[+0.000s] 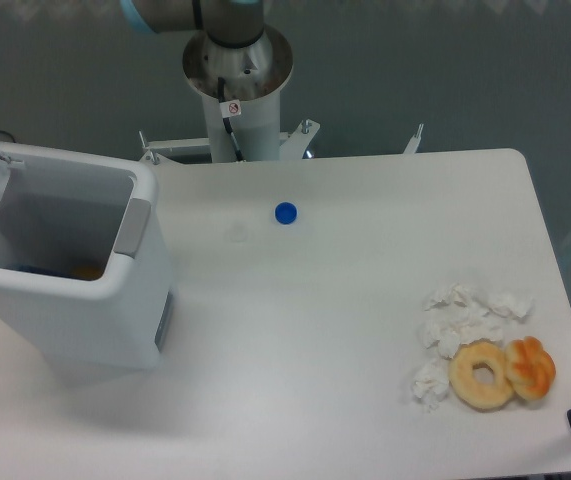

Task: Close the trash can

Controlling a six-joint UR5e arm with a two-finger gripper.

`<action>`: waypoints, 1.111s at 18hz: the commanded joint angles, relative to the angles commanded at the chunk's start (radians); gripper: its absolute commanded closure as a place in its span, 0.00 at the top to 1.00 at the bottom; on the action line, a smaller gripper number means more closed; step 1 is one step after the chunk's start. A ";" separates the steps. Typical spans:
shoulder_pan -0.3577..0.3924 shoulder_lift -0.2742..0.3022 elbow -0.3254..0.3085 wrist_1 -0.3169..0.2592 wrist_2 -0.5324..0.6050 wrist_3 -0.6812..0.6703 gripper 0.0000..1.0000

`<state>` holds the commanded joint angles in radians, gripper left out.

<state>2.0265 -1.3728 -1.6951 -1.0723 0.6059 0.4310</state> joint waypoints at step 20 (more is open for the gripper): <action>-0.112 -0.083 0.015 0.060 -0.003 0.020 1.00</action>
<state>1.9144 -1.4557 -1.6797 -1.0124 0.6029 0.4510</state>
